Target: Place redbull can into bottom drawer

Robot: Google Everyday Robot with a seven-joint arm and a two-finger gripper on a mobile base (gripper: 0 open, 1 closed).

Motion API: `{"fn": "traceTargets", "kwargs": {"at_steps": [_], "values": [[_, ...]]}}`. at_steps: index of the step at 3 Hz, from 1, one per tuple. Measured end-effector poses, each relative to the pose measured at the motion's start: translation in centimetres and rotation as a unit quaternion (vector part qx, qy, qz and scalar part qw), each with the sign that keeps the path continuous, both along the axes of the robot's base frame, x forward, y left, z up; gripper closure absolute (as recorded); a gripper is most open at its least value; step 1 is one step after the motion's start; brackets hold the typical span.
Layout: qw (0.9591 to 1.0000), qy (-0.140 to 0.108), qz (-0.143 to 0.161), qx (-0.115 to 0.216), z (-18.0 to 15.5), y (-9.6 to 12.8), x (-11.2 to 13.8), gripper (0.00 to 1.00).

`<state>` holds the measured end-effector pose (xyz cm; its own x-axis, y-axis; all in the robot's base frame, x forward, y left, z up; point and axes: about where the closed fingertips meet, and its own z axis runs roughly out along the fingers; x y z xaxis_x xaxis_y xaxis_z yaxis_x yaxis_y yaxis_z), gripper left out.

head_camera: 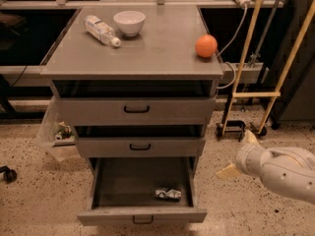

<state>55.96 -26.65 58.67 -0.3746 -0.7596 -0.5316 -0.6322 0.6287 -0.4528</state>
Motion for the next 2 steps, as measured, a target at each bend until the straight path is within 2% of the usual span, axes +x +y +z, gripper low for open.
{"fn": "traceTargets", "kwargs": {"at_steps": [1, 2], "values": [[0.9966, -0.051, -0.059, 0.026, 4.83, -4.57, -5.34, 0.00], [0.9966, -0.051, -0.059, 0.026, 4.83, -4.56, -5.33, 0.00]]}}
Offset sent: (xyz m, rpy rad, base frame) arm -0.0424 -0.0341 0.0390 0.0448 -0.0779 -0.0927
